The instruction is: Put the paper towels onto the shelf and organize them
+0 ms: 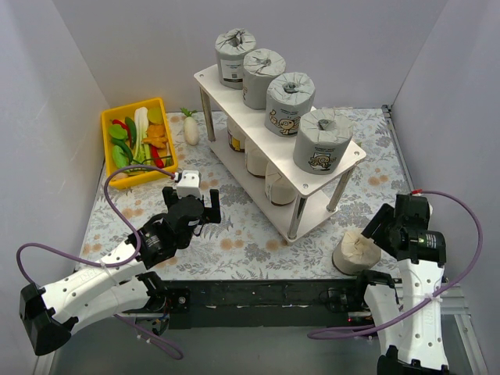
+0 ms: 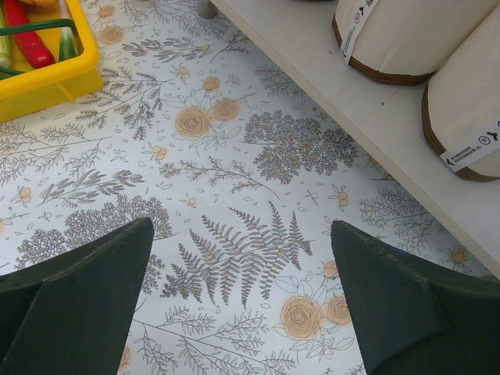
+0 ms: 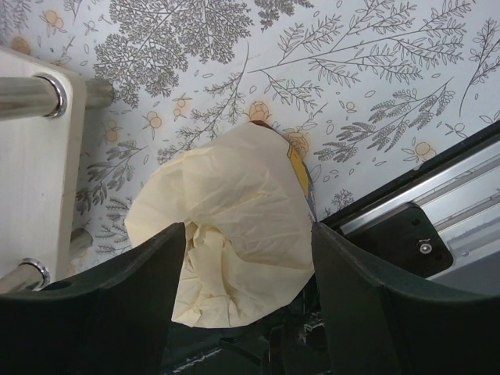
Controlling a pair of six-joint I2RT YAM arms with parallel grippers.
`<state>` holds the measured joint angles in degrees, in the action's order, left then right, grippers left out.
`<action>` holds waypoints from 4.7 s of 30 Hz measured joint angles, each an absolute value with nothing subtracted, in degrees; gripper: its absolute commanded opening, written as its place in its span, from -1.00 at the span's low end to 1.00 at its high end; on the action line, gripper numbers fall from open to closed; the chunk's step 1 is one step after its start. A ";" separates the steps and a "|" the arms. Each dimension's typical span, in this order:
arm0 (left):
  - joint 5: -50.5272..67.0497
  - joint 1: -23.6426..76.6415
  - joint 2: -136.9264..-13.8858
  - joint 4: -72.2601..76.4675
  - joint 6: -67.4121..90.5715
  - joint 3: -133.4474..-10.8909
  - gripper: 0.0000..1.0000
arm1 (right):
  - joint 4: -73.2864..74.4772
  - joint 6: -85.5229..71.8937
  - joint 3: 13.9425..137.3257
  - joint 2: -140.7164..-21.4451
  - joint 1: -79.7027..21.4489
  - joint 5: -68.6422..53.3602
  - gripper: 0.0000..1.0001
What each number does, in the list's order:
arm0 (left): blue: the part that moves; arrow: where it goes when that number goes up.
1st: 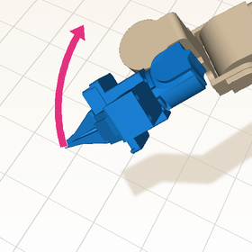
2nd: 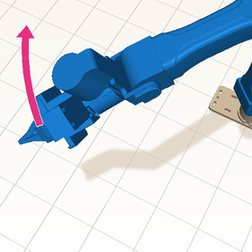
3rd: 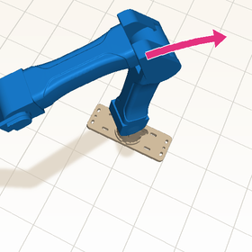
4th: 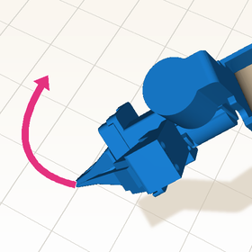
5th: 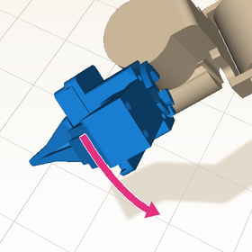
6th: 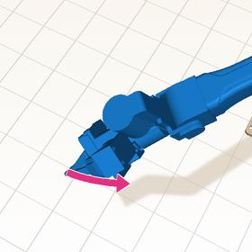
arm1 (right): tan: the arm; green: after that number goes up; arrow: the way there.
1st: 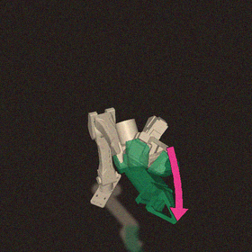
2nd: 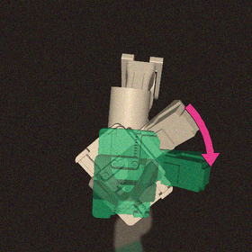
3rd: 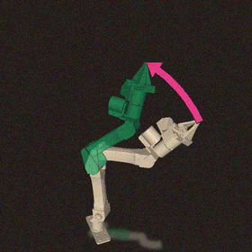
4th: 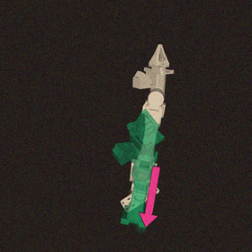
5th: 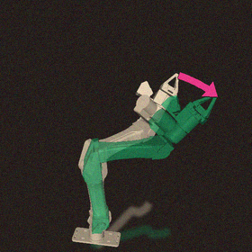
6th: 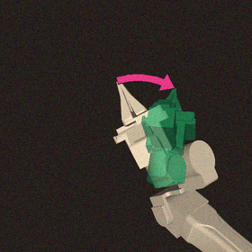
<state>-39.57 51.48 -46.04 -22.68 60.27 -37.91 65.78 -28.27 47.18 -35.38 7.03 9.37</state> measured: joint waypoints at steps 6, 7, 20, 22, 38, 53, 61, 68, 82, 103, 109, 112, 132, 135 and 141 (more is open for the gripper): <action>-39.57 51.48 -45.21 -22.68 60.29 -37.91 0.96 | 66.94 -27.79 45.98 -35.16 7.03 9.74 0.47; -39.57 51.48 -44.91 -22.68 60.29 -37.91 0.96 | 66.92 -27.68 45.41 -35.11 7.03 9.72 0.44; -39.42 51.48 -44.14 -22.44 60.27 -37.91 0.96 | 63.70 -25.41 40.71 -37.23 7.03 6.20 0.11; -39.44 51.48 -43.83 -22.39 60.27 -37.91 0.96 | 62.87 -25.21 40.66 -37.95 7.03 5.50 0.07; -39.48 51.48 -43.70 -22.28 60.25 -37.91 0.96 | 59.48 -23.73 39.13 -35.16 7.03 -2.90 -0.38; -38.54 51.48 -44.10 -22.26 60.27 -37.91 0.96 | 61.34 -27.05 47.59 -34.63 7.03 -14.20 -0.43; -38.57 51.48 -43.92 -22.26 60.29 -37.91 0.96 | 56.40 -31.38 46.81 -34.70 7.03 -18.22 -0.43; -38.59 51.48 -43.92 -22.26 60.29 -37.91 0.96 | 52.05 -33.54 45.30 -35.18 7.01 -19.40 -0.42; -38.61 51.48 -43.92 -22.26 60.29 -37.91 0.96 | 38.09 -46.85 39.62 -37.87 -9.69 -13.54 0.15; -38.28 51.48 -43.66 -22.17 60.45 -37.87 0.96 | 37.76 -54.48 41.08 -33.06 -17.39 -2.61 -0.25; -38.28 51.48 -43.66 -21.89 60.42 -37.85 0.96 | 37.93 -56.29 37.10 -30.28 -17.41 -6.00 -0.31; -38.37 51.48 -43.68 -21.87 60.45 -37.85 0.96 | 36.05 -57.89 34.04 -29.74 -17.43 -8.38 -0.32; -40.12 51.48 -46.13 -22.24 60.53 -37.85 0.96 | 28.93 -58.13 32.49 -32.23 -20.01 -2.83 -0.34; -40.12 51.48 -46.41 -22.26 60.64 -37.85 0.96 | 28.36 -57.56 32.47 -32.25 -20.01 -0.69 -0.34; -40.12 51.48 -46.44 -22.28 60.99 -37.85 0.96 | 26.96 -56.86 32.34 -32.77 -20.01 0.73 -0.32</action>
<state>-40.12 51.48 -46.44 -22.28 60.99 -37.85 26.96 -56.86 32.34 -32.77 -20.01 0.73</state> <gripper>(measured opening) 0.982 0.334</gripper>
